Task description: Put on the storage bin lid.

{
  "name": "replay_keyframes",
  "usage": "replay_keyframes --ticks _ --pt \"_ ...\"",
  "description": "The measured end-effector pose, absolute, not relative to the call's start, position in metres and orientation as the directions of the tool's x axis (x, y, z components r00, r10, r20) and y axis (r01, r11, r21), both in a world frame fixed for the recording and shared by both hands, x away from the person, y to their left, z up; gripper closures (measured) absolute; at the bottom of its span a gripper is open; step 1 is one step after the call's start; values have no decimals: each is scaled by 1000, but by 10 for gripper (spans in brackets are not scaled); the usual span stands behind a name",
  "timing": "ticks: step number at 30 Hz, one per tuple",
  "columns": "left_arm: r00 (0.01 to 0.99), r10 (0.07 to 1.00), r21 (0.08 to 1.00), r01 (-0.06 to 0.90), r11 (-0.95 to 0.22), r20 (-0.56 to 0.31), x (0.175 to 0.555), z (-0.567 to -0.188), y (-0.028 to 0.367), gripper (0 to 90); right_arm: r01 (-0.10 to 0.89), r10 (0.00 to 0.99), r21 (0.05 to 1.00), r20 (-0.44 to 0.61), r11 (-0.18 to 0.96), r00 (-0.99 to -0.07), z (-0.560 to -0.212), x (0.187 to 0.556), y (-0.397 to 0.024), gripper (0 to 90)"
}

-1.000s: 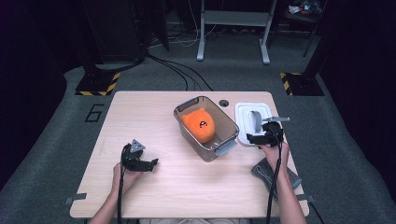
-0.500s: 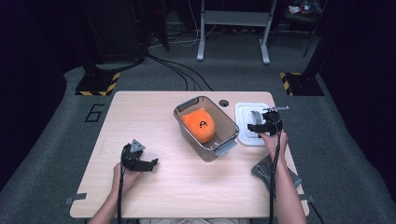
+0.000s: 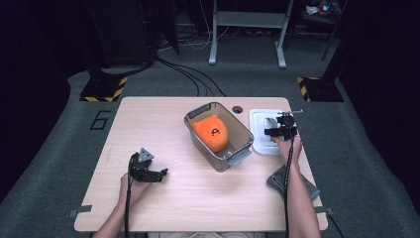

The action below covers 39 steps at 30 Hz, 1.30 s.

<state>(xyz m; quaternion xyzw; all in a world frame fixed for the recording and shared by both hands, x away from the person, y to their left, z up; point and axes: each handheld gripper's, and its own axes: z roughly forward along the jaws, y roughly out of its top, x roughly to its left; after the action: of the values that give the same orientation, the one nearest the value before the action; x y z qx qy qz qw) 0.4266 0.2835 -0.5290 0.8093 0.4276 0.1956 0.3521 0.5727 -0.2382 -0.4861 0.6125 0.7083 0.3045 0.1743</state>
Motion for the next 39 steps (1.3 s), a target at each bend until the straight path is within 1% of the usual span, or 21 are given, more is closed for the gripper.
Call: replay_keyframes --ticks 2,6,7,8,9,10,11,13,14,16,20,25,29,31,32,34,36,37,39 --pt "558 830 737 554 -387 16 427 -529 284 116 781 977 623 133 47 -165 -487 574 -236 348" --pt "558 829 736 554 -387 16 427 -529 284 116 772 977 633 124 57 -174 -490 577 -235 446" --pt "559 829 737 553 -389 18 427 -529 284 116 778 978 626 132 46 -164 -490 577 -234 462" --pt "559 829 737 554 -388 17 427 -529 284 116 770 978 635 117 62 -175 -491 578 -235 472" --pt "559 829 737 554 -388 17 427 -529 284 116 777 979 628 128 45 -160 -490 578 -233 486" --pt "558 830 737 554 -387 16 427 -529 284 116 777 979 628 128 45 -160 -490 578 -233 486" --pt "558 829 737 554 -387 16 427 -529 284 117 776 981 629 120 46 -155 -491 579 -233 519" --pt "559 829 737 554 -387 15 427 -529 284 117 772 981 633 112 53 -159 -491 579 -234 548" --pt "559 829 737 554 -387 15 427 -529 284 117 772 981 633 112 53 -159 -491 579 -234 548" --pt "559 829 737 554 -387 16 427 -529 284 117 770 981 637 117 43 -152 -492 579 -235 605" --pt "559 829 737 554 -388 16 427 -529 284 117 768 983 639 122 30 -139 -492 579 -235 621" --pt "559 829 737 554 -387 15 427 -529 284 117 762 979 647 132 31 -152 -491 579 -238 652" --pt "559 829 737 554 -387 15 427 -529 284 117 779 977 627 170 -7 -127 -487 575 -237 661" --pt "559 829 737 554 -387 15 427 -529 284 117 764 974 644 164 15 -157 -486 576 -239 662" --pt "559 829 737 554 -387 15 427 -529 284 117 766 972 642 174 9 -158 -484 575 -239 663" --pt "558 829 737 554 -387 15 427 -529 283 117 752 971 659 163 24 -174 -483 575 -240 663" --pt "559 829 737 554 -387 15 426 -529 283 117 742 964 670 186 17 -190 -479 572 -242 664" --pt "558 829 737 554 -387 15 426 -529 283 117 746 963 666 199 5 -184 -477 571 -242 664" --pt "558 829 737 554 -387 15 426 -529 283 117 732 958 681 194 23 -211 -474 570 -244 664"
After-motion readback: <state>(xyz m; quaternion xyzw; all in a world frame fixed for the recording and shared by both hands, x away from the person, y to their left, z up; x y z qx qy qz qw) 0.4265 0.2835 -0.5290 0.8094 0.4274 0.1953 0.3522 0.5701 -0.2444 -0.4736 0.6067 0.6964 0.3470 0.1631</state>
